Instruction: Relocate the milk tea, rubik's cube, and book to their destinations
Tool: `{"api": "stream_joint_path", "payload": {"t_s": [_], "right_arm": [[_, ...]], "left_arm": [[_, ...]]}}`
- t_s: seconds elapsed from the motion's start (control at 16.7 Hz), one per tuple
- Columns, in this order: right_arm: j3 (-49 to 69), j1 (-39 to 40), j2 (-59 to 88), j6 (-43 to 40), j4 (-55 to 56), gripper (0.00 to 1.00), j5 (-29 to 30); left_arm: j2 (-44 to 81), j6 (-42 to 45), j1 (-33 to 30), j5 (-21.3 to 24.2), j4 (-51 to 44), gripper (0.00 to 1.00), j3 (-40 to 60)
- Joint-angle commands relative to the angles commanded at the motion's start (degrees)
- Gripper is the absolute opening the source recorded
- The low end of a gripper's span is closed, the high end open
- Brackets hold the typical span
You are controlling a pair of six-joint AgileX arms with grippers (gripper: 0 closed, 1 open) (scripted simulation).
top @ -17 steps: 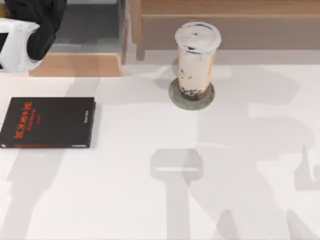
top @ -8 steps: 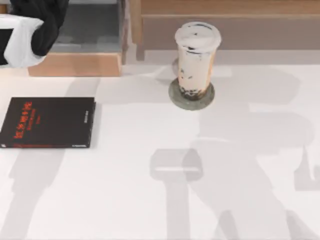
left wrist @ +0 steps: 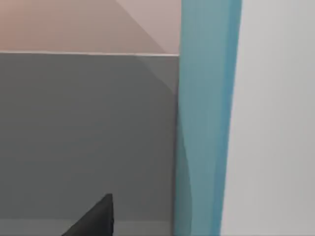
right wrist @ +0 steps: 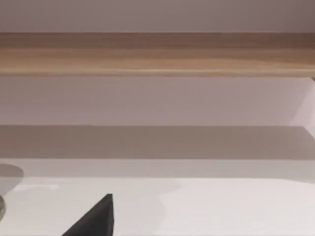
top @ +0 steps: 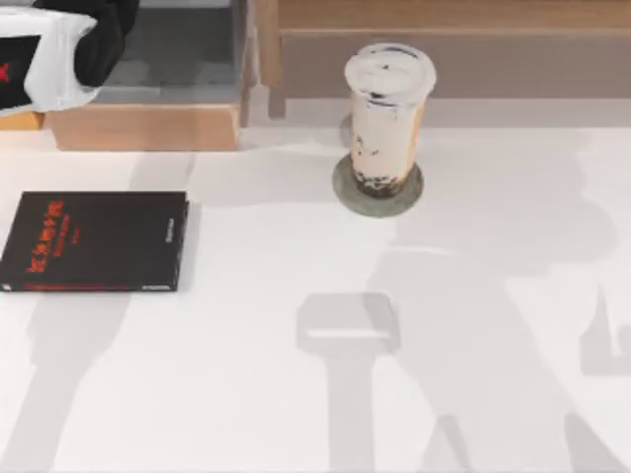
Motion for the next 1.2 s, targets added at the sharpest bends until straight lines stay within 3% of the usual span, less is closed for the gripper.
{"api": "stream_joint_path", "payload": {"t_s": [0.18,0.96,1.2], "right_arm": [[0.0,0.0,0.0,0.0,0.0,1.0,0.0],[0.0,0.0,0.0,0.0,0.0,1.0,0.0],[0.0,0.0,0.0,0.0,0.0,1.0,0.0]], "left_arm": [[0.0,0.0,0.0,0.0,0.0,1.0,0.0],[0.0,0.0,0.0,0.0,0.0,0.02,0.0],[0.0,0.0,0.0,0.0,0.0,0.0,0.0]]}}
